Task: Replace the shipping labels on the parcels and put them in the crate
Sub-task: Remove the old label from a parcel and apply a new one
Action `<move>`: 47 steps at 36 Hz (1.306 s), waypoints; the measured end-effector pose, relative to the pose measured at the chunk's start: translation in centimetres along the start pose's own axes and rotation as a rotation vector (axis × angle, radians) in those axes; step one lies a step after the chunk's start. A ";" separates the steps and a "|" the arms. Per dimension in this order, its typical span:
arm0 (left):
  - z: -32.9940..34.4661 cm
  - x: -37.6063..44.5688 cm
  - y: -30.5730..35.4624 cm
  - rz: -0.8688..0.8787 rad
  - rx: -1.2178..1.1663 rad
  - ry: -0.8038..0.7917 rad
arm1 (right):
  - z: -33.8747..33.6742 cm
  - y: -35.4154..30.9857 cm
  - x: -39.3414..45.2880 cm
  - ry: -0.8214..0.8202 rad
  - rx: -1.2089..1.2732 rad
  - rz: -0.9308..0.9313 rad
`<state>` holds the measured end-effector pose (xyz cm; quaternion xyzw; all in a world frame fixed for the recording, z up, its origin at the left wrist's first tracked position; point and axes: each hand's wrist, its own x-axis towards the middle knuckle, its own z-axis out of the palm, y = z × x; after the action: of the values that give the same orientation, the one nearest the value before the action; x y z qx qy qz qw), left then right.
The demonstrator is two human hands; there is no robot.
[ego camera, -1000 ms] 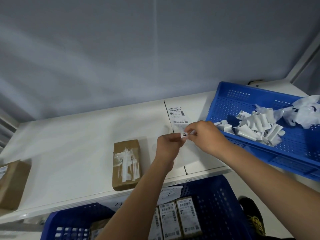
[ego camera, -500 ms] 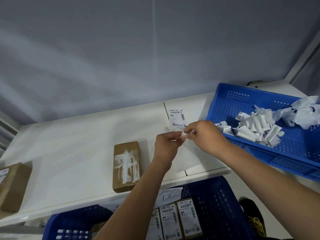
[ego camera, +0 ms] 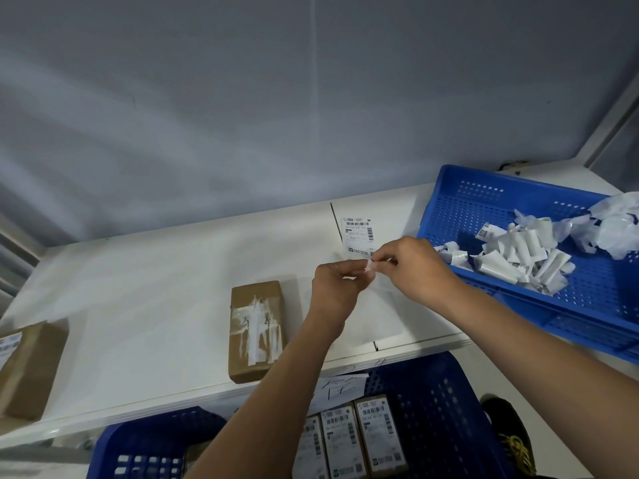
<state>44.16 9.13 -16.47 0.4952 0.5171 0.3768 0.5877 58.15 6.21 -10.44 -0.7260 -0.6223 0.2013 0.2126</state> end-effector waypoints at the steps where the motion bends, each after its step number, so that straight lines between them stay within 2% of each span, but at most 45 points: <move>1: -0.1 0.0 0.0 -0.001 0.001 -0.003 | 0.0 0.0 0.0 0.001 -0.001 -0.006; 10: -0.1 -0.2 -0.1 0.002 -0.016 0.017 | 0.0 0.5 0.4 0.009 0.037 -0.014; 16: -0.4 -0.2 -0.1 0.034 -0.039 -0.047 | -0.2 0.4 0.4 -0.027 0.101 -0.004; 38: -0.6 -0.4 0.8 0.055 0.030 -0.051 | -0.4 0.3 0.7 -0.009 0.170 0.018; 47: -0.5 -0.5 0.8 -0.064 0.059 0.010 | -0.6 0.0 1.0 0.175 0.068 0.063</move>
<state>43.66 8.93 -15.57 0.4937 0.5464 0.3447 0.5821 58.60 7.15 -9.97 -0.7525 -0.5710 0.1647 0.2839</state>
